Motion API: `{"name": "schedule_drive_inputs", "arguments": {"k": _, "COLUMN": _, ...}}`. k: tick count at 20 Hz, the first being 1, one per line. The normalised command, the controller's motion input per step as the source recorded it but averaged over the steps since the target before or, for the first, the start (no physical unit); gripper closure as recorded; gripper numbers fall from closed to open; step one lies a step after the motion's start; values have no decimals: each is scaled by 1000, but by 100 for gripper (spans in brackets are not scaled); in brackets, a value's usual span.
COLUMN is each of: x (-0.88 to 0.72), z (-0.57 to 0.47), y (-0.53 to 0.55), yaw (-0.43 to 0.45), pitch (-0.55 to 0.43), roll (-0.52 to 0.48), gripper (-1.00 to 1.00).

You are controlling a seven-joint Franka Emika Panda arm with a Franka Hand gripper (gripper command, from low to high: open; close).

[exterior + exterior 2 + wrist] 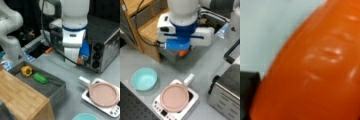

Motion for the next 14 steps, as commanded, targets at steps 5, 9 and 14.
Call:
{"name": "schedule_drive_inputs", "arguments": {"k": 5, "x": -246, "z": 36, "y": -161, "yaw": 407, "pitch": -95, "roll": 35, "gripper": 100}}
{"name": "schedule_drive_inputs", "arguments": {"k": 9, "x": -225, "z": -62, "y": -108, "yaw": 290, "pitch": -67, "roll": 70, "gripper": 100}}
{"name": "schedule_drive_inputs", "arguments": {"k": 14, "x": -133, "z": -122, "y": -138, "yaw": 273, "pitch": -66, "roll": 118, "gripper": 100}}
